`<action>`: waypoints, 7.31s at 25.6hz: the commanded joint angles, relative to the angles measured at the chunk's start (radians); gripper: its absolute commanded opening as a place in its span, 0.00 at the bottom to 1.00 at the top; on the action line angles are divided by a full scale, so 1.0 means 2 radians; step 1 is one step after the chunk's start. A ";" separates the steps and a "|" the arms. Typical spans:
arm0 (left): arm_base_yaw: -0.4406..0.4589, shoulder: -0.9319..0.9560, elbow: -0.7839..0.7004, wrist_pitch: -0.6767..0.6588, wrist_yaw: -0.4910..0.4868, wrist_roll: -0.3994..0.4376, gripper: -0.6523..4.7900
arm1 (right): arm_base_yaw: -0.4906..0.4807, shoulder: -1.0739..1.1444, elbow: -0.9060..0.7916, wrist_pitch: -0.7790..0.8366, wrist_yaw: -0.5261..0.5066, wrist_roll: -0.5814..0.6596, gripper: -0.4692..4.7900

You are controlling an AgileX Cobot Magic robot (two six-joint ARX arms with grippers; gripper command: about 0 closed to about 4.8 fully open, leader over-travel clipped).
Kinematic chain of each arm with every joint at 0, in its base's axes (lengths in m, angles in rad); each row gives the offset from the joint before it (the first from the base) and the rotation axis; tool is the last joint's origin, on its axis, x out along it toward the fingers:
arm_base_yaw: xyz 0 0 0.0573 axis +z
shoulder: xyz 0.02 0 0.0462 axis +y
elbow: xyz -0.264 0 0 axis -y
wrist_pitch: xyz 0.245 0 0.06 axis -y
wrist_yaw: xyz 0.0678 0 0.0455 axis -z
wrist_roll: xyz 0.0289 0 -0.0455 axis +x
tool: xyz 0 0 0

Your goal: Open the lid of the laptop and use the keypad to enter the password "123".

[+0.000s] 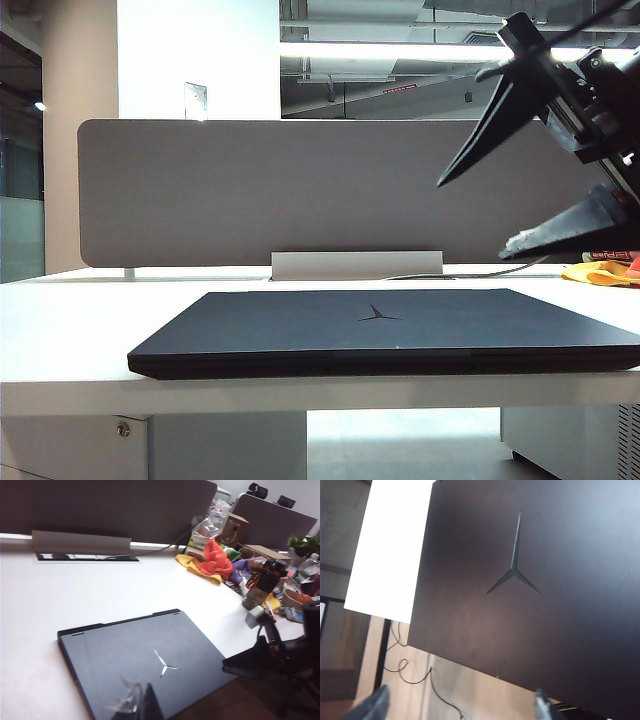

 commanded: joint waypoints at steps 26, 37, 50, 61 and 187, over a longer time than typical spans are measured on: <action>-0.382 0.223 0.084 0.020 -0.280 0.060 0.11 | 0.129 0.077 -0.073 0.183 0.069 0.174 0.80; -0.382 0.223 0.098 -0.006 -0.281 0.060 0.11 | 0.129 0.146 -0.073 0.240 0.074 0.193 0.64; -0.382 0.223 0.098 -0.019 -0.281 0.060 0.11 | 0.129 0.189 -0.072 0.332 0.101 0.206 0.46; -0.382 0.223 0.098 -0.050 -0.284 0.060 0.11 | 0.129 0.189 -0.072 0.402 0.091 0.197 0.16; -0.401 0.207 0.147 -0.139 -0.312 0.033 0.11 | -0.026 0.302 0.461 -0.067 0.196 -0.239 0.07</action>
